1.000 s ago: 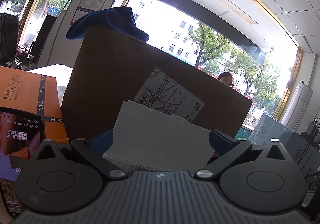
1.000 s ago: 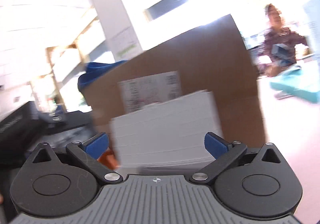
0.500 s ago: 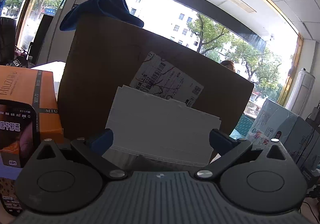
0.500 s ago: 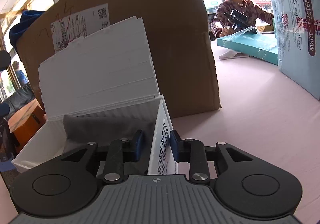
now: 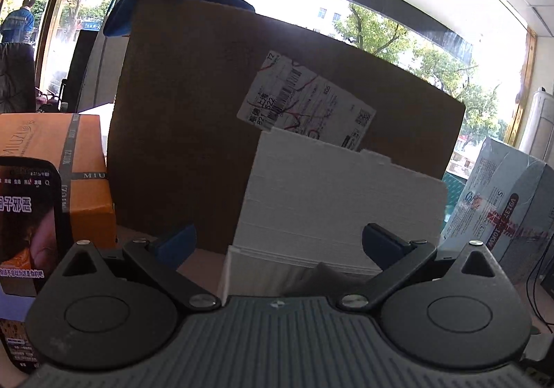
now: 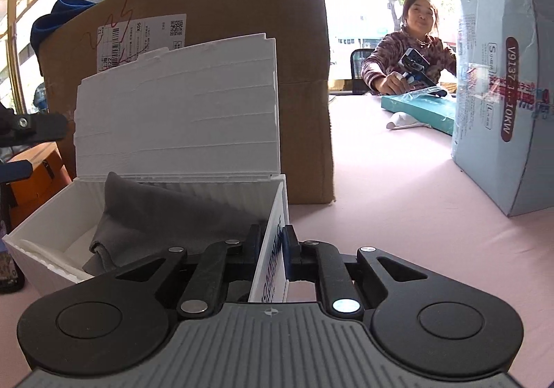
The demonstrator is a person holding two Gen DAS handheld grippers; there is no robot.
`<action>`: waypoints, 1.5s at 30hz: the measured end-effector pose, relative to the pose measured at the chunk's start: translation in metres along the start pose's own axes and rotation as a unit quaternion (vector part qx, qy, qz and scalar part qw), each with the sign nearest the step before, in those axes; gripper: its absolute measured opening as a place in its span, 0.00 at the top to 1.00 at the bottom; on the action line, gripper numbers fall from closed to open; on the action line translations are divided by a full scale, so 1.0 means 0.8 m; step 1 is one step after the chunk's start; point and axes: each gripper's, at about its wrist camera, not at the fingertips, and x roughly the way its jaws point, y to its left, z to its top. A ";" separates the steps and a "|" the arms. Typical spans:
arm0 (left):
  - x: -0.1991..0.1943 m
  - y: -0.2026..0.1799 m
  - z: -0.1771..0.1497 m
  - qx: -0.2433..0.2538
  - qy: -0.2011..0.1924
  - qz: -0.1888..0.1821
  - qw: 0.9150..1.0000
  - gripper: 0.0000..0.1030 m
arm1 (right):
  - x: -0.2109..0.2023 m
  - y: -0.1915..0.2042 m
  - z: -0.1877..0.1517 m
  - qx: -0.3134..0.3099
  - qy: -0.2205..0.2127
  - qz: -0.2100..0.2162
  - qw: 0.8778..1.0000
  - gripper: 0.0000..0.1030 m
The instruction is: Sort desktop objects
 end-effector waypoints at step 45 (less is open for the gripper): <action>-0.017 -0.101 -0.073 0.131 0.050 -0.083 0.987 0.40 | -0.083 -0.108 -0.020 0.072 -0.010 0.022 0.997 0.75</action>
